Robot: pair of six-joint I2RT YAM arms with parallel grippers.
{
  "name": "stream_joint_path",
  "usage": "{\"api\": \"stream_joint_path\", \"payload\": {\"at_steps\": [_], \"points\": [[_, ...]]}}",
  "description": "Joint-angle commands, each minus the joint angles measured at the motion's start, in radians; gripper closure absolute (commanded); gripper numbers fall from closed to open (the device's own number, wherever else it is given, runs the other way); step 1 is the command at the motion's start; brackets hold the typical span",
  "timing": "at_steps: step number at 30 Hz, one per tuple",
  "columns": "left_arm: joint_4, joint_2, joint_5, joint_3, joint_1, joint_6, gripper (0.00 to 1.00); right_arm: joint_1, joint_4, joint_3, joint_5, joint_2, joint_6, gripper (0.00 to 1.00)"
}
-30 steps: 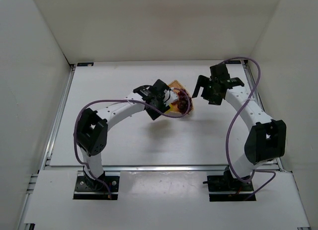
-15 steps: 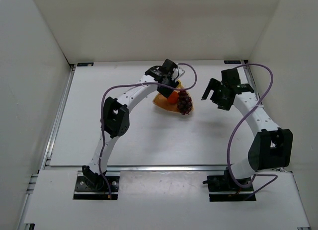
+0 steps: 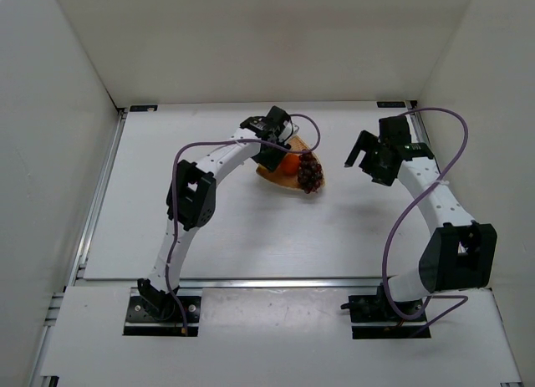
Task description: Place and organize the fake fruits in the fruit bowl
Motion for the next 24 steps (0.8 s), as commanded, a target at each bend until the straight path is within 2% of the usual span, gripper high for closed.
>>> {"api": "stream_joint_path", "payload": {"at_steps": [1,2,3,4,6,8,10,19,23,24], "points": [[-0.028,-0.057,0.028,-0.009,-0.002,-0.012,0.62,-0.002,0.009,-0.004,0.01,-0.04,-0.008,0.0],[-0.028,-0.057,0.028,0.0,-0.002,-0.012,0.61,-0.002,0.009,-0.004,0.01,-0.04,-0.008,0.0],[-0.028,-0.057,0.04,0.0,-0.002,-0.012,0.56,-0.002,0.009,-0.004,0.01,-0.04,-0.008,0.0],[-0.028,-0.057,0.041,0.0,-0.002,-0.012,0.39,-0.002,0.009,-0.004,0.01,-0.04,-0.008,0.0],[-0.028,-0.07,0.062,0.0,-0.002,-0.003,0.12,-0.002,0.0,-0.004,0.01,-0.049,-0.017,0.0],[-0.028,-0.096,0.062,0.0,-0.002,0.006,0.05,-0.002,0.0,-0.013,0.01,-0.049,-0.017,0.0],[-0.028,-0.108,0.062,0.009,-0.011,0.017,0.01,-0.002,0.0,-0.013,0.01,-0.058,-0.017,0.0],[-0.06,-0.212,0.068,0.072,-0.022,0.026,0.01,-0.002,-0.009,-0.013,0.01,-0.067,-0.026,0.0],[0.002,-0.364,-0.016,-0.011,0.015,0.063,0.01,-0.02,-0.022,-0.013,0.01,-0.078,-0.06,0.0],[0.029,-0.439,-0.06,-0.05,0.064,0.063,0.01,-0.034,-0.044,-0.024,0.01,-0.078,-0.06,0.0]]}}
